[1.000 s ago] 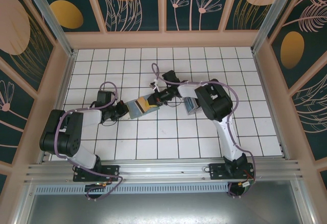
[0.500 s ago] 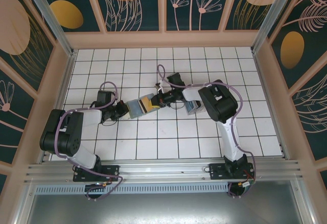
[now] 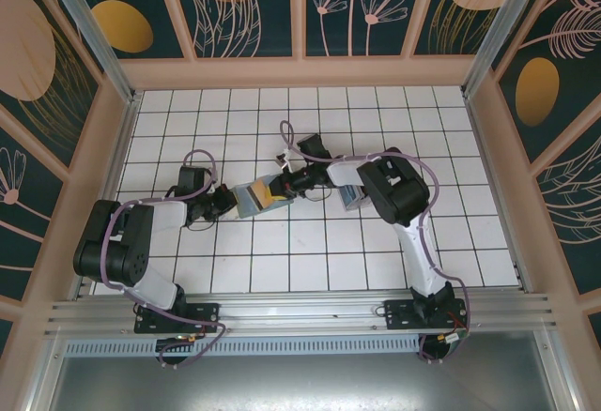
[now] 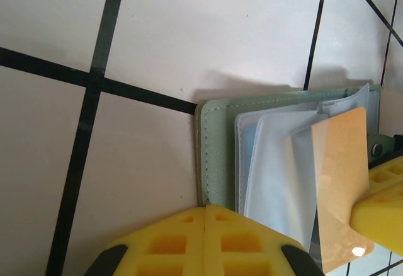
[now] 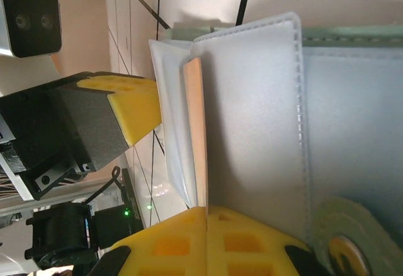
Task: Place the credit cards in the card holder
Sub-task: Insert the credit card into the card slot.
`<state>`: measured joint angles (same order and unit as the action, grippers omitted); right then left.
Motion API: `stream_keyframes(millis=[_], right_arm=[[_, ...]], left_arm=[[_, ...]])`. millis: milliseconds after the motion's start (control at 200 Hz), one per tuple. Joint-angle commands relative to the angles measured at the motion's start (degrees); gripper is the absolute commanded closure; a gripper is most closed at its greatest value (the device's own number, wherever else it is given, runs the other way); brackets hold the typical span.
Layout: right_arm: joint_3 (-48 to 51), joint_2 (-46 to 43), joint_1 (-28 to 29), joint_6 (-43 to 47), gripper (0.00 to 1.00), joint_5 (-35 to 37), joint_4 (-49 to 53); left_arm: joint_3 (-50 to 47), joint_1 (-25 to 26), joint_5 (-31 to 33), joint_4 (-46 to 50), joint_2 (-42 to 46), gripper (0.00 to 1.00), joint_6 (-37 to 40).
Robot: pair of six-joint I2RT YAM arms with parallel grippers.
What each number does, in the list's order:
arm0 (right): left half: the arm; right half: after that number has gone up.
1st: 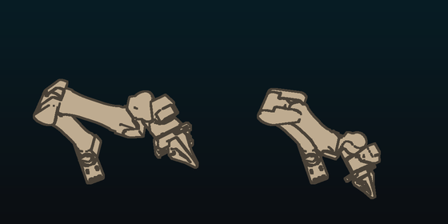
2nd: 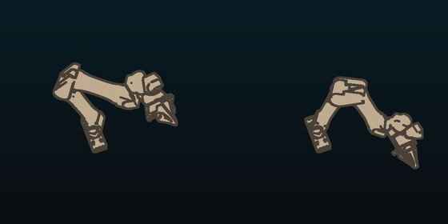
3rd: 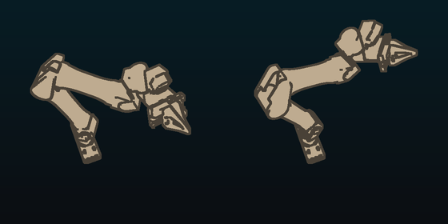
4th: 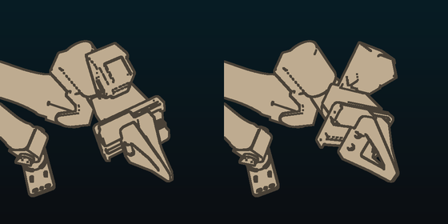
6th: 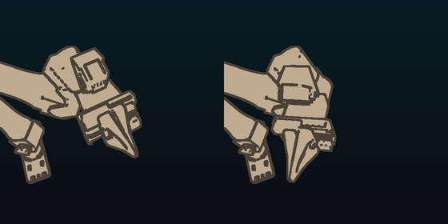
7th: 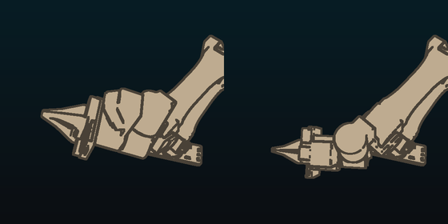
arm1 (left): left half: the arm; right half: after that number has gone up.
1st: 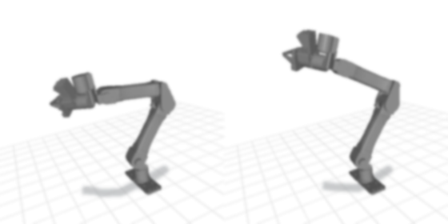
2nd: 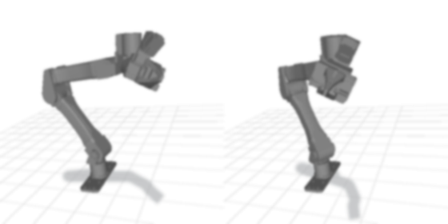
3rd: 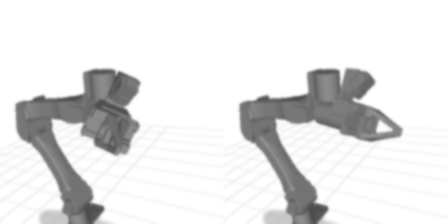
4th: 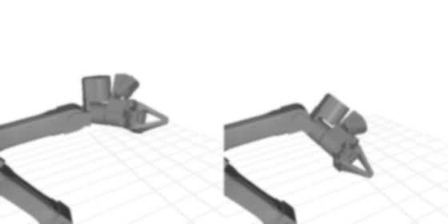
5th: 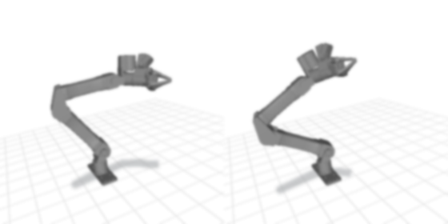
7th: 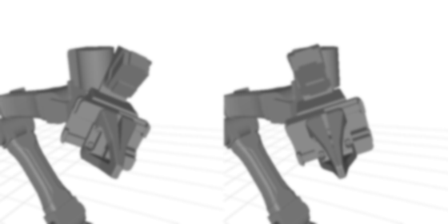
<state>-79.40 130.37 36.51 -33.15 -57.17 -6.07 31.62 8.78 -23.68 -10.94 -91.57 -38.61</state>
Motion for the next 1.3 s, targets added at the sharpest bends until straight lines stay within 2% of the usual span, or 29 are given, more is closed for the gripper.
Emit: stream_keyframes(millis=[0, 100, 215, 365, 521, 711, 871, 1296], right_arm=[[-0.4, 2.5, 1.39, -1.53, 1.0, 1.13, 0.9], [0.25, 2.62, 1.46, -3.55, 1.0, 1.81, -0.87], [4.21, 0.63, 1.53, -6.42, 1.0, 3.97, -7.65], [4.42, 0.02, 1.37, -4.84, 1.0, 5.41, -8.59], [1.46, 1.42, 0.36, -1.41, 1.0, 4.6, -5.03], [-5.44, 3.04, -0.27, 7.66, 1.0, 2.53, 7.02], [-7.85, 3.92, -0.77, 9.99, 1.0, 1.18, 11.55], [-5.44, 2.58, -2.07, 9.12, 1.0, 1.07, 10.4]], left_arm=[[-2.0, 1.07, 4.02, 2.58, -4.85, 0.97, 0.29], [-2.09, 1.07, 3.91, 2.46, -4.89, 0.97, 0.13], [-2.13, 1.07, 3.93, 2.33, -4.92, 0.97, 0.29], [-2.38, 1.0, 3.38, 1.99, -5.45, 0.97, 0.27], [-2.47, 1.07, 3.19, 1.97, -5.67, 0.97, 0.29], [-2.87, 1.02, 4.01, 2.38, -5.11, 0.97, 0.6], [-3.28, 1.06, 3.92, 1.81, -5.26, 0.97, 0.2], [-1.82, 1.05, 4.52, 3.12, -6.32, 1.0, 0.74]])
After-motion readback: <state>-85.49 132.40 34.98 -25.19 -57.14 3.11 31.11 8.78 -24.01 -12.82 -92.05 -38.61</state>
